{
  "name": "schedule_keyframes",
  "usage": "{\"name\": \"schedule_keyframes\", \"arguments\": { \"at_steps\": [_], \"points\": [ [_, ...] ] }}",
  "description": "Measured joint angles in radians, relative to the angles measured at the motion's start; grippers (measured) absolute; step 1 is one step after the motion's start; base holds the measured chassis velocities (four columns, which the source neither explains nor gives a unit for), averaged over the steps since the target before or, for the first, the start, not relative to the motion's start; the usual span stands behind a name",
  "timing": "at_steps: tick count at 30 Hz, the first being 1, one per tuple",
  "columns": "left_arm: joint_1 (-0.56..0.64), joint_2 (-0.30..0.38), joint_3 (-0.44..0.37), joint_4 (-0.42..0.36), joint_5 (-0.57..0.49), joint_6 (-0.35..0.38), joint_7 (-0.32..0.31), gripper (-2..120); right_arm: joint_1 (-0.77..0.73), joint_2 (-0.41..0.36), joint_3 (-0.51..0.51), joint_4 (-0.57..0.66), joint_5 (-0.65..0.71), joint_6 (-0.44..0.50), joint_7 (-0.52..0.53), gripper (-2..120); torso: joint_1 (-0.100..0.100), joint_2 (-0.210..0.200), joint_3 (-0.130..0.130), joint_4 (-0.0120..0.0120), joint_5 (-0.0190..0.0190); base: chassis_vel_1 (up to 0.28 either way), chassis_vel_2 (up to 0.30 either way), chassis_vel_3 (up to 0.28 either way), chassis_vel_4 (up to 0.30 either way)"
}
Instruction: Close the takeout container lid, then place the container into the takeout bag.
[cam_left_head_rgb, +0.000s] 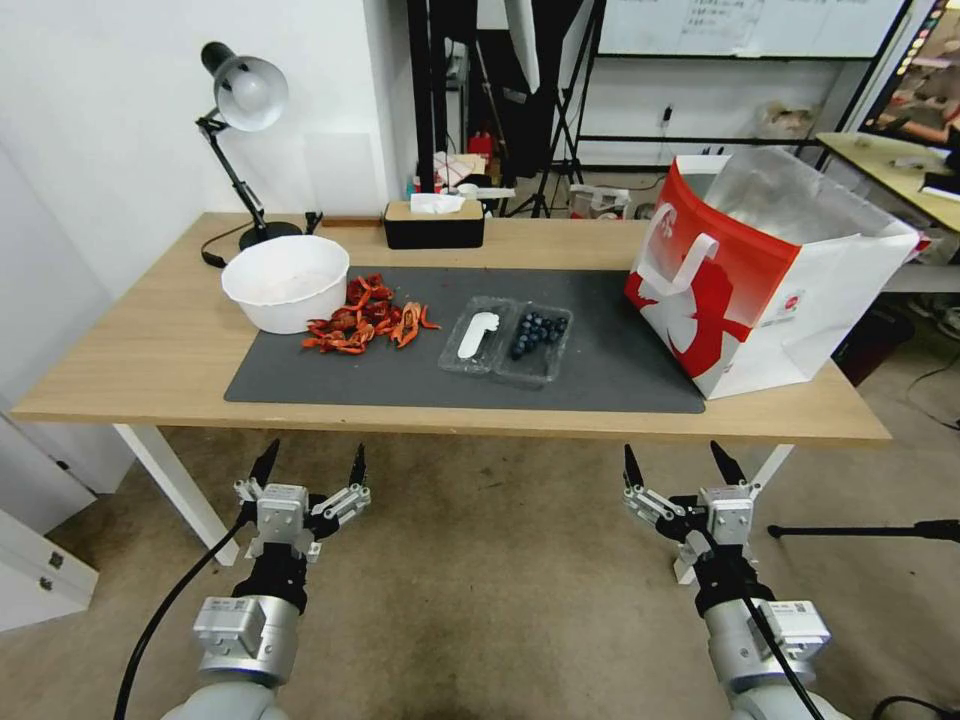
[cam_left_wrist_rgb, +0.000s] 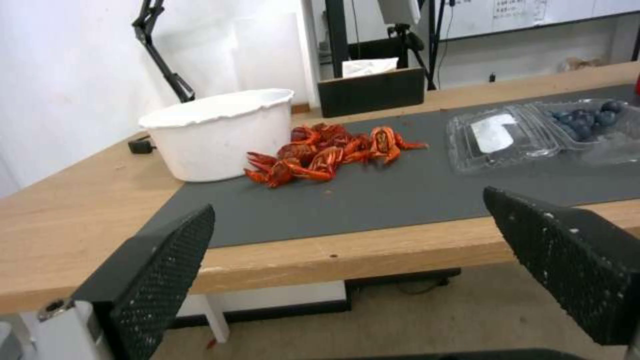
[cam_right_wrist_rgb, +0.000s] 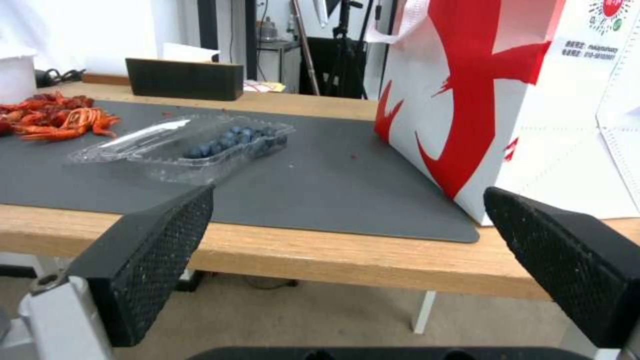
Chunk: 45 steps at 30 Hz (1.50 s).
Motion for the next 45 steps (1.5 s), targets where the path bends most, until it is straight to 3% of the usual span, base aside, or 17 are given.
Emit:
{"name": "schedule_keyframes", "arguments": {
  "at_steps": [16,19,20,23,26,30,45],
  "points": [
    [0.008,-0.002,0.021,-0.008,-0.007,0.011,-0.013,100,-0.018,0.002,-0.001,0.002,0.005,-0.004,-0.026,100,0.0,0.0,0.0,0.0002,0.0002,0.0,0.0,0.0,0.0],
    [0.056,-0.023,0.135,-0.058,-0.048,0.07,-0.075,100,-0.111,0.018,-0.018,0.021,0.04,-0.043,-0.155,100,0.0,0.0,0.0,0.0,0.0001,0.0,0.0,0.0,0.0],
    [0.056,-0.023,0.135,-0.058,-0.048,0.07,-0.075,100,-0.111,0.018,-0.018,0.021,0.04,-0.043,-0.155,100,0.0,0.0,0.0,0.0,0.0001,0.0,0.0,0.0,0.0],
    [0.109,-0.046,0.262,-0.115,-0.093,0.138,-0.148,100,-0.158,0.026,-0.025,0.046,0.063,-0.051,-0.225,100,0.0,0.0,0.0,0.0,0.0,0.0,0.0,0.0,0.0],
    [0.136,-0.061,0.315,-0.132,-0.114,0.123,-0.171,100,-0.16,0.027,-0.025,0.056,0.068,-0.042,-0.229,100,0.0,0.0,0.0,0.0002,0.0004,0.0,0.0,0.0,0.0],
    [0.142,-0.065,0.32,-0.133,-0.118,0.083,-0.173,100,-0.159,0.028,-0.024,0.062,0.072,-0.026,-0.229,100,0.0,0.0,0.0,0.0,0.0,0.0,0.0,0.0,0.0],
    [0.141,-0.064,0.312,-0.128,-0.119,0.059,-0.155,100,-0.153,0.029,-0.012,0.063,0.081,-0.005,-0.233,100,0.0,0.0,0.0,0.0,-0.0001,0.0,0.0,0.0,0.0]
  ]
}}
